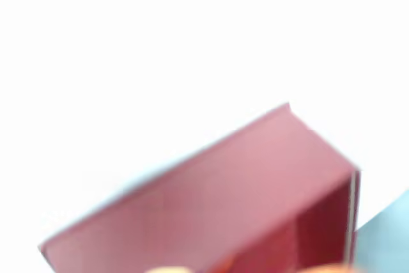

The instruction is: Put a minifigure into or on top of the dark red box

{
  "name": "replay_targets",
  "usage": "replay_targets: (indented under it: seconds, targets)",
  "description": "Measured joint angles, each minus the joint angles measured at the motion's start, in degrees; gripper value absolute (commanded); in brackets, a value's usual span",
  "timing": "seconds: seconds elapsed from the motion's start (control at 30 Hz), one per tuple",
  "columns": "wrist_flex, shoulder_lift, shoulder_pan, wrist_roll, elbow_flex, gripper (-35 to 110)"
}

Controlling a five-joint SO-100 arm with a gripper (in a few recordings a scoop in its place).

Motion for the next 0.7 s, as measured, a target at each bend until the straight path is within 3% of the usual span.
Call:
replay_targets:
  seconds: [0.37,0.5,0.7]
  targets:
    - [0.6,27.7,-21.9,6.0,18.7,0]
    - [3.5,44.5,-25.5,8.4,26.1,0]
    - [6.9,49.4,-28.8,9.8,27.9,0]
